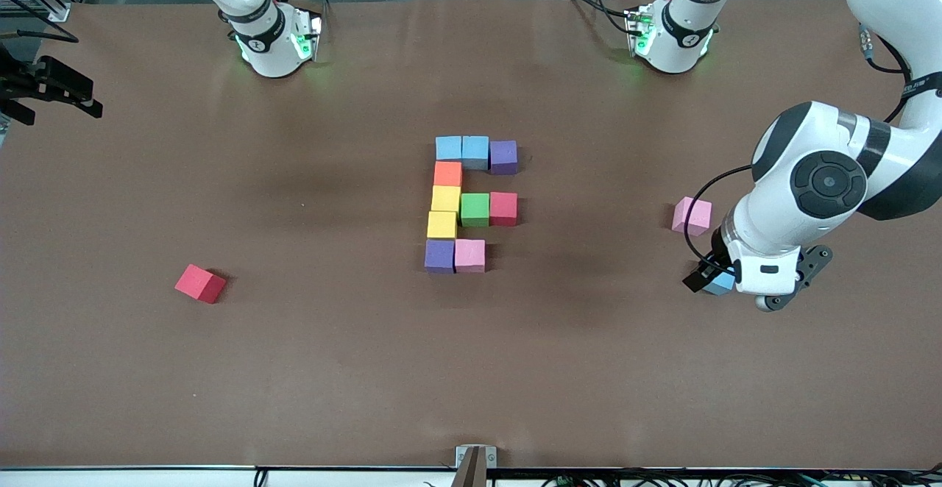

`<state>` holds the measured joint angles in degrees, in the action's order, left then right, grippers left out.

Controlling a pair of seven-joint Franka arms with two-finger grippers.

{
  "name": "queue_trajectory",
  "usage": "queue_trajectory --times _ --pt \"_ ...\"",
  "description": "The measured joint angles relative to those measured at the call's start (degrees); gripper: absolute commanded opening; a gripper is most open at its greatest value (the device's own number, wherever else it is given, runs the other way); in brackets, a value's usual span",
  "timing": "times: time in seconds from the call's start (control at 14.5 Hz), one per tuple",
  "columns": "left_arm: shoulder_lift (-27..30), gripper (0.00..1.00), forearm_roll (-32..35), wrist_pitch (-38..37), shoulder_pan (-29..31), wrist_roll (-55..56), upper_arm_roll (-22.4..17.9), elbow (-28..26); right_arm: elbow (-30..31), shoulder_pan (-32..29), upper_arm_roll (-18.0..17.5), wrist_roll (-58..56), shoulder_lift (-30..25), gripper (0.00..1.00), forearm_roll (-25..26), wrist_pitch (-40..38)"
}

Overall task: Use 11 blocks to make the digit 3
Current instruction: 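Move the left gripper over the light blue block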

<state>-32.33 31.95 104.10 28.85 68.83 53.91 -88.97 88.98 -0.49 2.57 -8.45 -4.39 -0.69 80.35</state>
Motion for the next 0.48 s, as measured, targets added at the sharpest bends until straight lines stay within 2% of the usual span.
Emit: queue_trajectory --times 0.48 --pt "-0.78 1.0 0.0 -0.01 0.8 -13.19 -0.02 -0.51 0.0 0.0 0.03 0.0 0.0 1.0 0.0 -0.28"
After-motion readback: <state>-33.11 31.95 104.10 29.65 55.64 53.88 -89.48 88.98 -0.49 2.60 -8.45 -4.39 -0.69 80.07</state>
